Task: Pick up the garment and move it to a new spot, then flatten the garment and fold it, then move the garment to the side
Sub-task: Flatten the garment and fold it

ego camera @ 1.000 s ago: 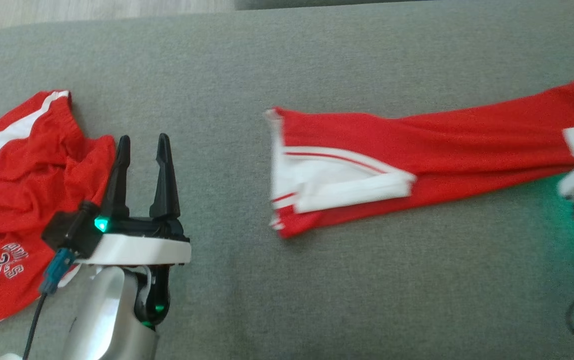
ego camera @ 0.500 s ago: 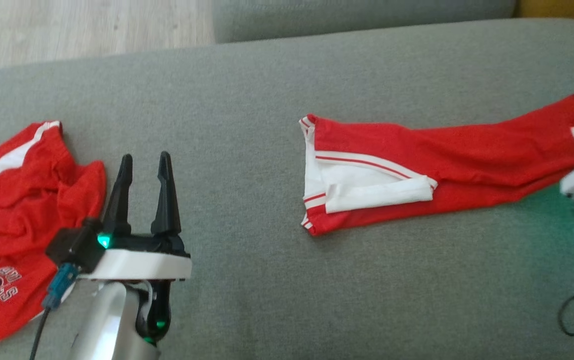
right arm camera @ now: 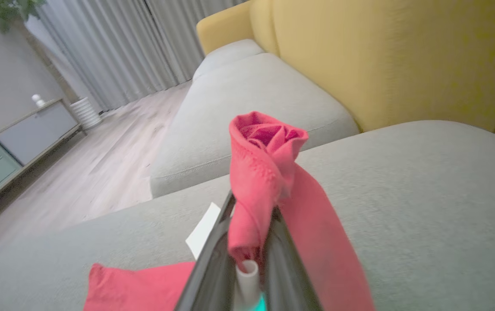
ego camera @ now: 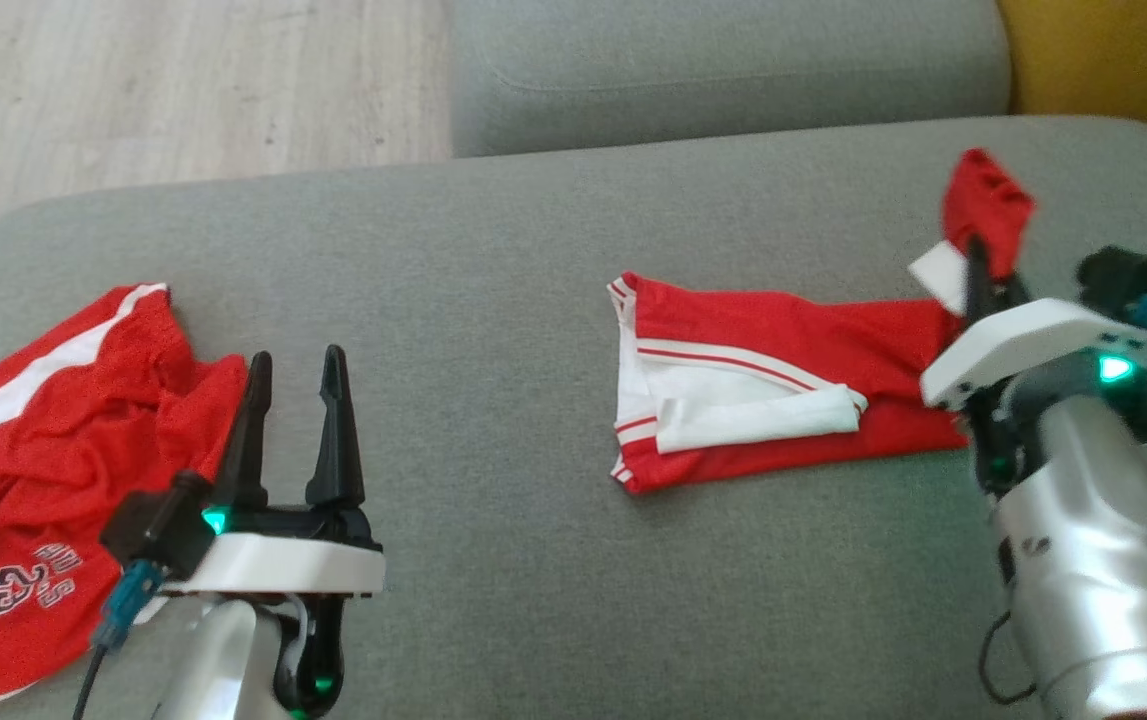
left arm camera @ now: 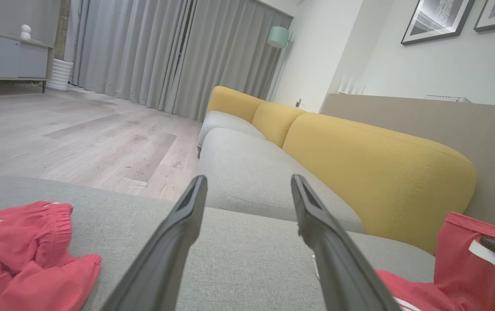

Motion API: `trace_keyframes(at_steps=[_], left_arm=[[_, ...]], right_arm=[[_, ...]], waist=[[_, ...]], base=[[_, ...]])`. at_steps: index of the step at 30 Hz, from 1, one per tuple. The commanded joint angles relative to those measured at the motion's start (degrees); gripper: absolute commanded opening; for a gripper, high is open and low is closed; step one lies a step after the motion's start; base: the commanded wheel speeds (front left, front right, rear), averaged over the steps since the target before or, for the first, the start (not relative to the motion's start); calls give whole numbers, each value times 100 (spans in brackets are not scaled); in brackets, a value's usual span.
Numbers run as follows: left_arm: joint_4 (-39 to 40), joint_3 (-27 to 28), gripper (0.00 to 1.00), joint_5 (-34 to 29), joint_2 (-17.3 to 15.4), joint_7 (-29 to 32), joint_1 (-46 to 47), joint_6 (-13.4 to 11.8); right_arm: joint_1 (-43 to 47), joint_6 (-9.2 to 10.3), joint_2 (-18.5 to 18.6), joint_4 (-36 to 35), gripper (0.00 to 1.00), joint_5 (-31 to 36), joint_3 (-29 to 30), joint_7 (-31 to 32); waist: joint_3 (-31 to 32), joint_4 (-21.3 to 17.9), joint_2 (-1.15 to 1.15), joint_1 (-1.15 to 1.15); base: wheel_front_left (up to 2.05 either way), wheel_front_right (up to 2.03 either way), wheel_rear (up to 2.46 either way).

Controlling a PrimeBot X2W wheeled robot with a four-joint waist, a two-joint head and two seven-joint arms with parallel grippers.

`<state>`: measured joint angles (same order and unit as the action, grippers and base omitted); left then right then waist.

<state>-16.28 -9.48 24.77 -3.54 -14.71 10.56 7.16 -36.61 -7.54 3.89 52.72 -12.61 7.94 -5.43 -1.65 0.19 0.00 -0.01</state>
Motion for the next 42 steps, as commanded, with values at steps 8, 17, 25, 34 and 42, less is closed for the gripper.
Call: trace_keyframes(at_steps=[8, 17, 25, 34, 42], left_arm=[[65, 42, 100, -18, -130, -29, 180, 33], [28, -32, 100, 30, -167, -28, 294, 29], [-29, -98, 100, 38, -181, -29, 453, 30], [-153, -182, 100, 116, -201, 22, 491, 31], [-202, -156, 100, 169, -262, 9, 502, 19]], right_arm=[[490, 5, -100, -768, 0, -1459, -1923, 199], [505, 5, -101, -471, 0, -2174, -2957, -49], [269, 5, -101, 28, 0, -2593, -3577, -389], [194, 5, -101, -42, 100, -3011, -4769, -127], [189, 5, -101, -339, 100, -3122, -5381, -148]], waist=[[187, 278, 0, 1], [53, 524, 0, 1], [-124, 725, 0, 1], [-210, 810, 0, 1], [-117, 641, 0, 1]], base=[[0, 0, 0], [0, 0, 0], [0, 0, 0], [0, 0, 0], [0, 0, 0]])
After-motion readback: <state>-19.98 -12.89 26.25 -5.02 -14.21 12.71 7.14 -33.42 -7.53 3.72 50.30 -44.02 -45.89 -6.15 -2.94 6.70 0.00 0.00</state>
